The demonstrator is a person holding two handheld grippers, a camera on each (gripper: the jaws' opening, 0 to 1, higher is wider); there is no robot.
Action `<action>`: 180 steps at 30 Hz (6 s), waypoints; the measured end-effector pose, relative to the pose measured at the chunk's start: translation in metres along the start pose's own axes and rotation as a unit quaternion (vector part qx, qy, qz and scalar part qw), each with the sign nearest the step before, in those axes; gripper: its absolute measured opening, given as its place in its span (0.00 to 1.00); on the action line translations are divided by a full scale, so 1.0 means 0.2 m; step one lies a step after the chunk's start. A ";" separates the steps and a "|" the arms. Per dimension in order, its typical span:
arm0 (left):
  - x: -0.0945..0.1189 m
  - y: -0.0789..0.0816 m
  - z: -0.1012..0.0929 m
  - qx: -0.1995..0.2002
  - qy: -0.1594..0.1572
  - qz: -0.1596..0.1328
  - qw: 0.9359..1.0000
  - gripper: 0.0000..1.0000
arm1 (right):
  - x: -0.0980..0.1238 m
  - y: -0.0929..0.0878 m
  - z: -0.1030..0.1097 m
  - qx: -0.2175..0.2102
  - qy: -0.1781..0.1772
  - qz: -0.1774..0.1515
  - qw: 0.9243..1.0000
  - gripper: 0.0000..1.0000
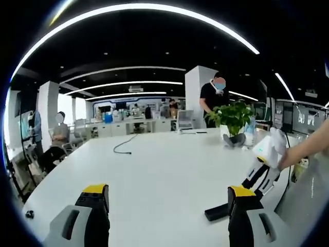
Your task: Press the specified remote control buttons in sequence, fully releasing each button before pressing the next.
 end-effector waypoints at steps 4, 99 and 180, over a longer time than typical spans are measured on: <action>0.00 -0.01 -0.02 0.000 -0.014 0.002 1.000 1.00 | 0.00 0.01 0.00 -0.001 -0.005 0.006 1.000 0.21; 0.04 0.07 0.03 0.018 0.015 -0.061 0.998 0.98 | -0.08 0.03 -0.37 0.048 0.054 0.009 0.997 0.21; 0.04 0.03 0.06 0.021 0.031 -0.037 0.999 0.96 | -0.17 0.09 -0.70 0.103 0.053 0.072 0.991 0.21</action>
Point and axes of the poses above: the point that each gripper's makers call its tool centre point, and the gripper's own axes: x roughly backward along the fingers, z roughly to its left, y roughly out of its top, the point moved 5 cm from there along x, roughly backward along the fingers, and after that the axes turned 10 degrees about -y, right-handed, at the moved point
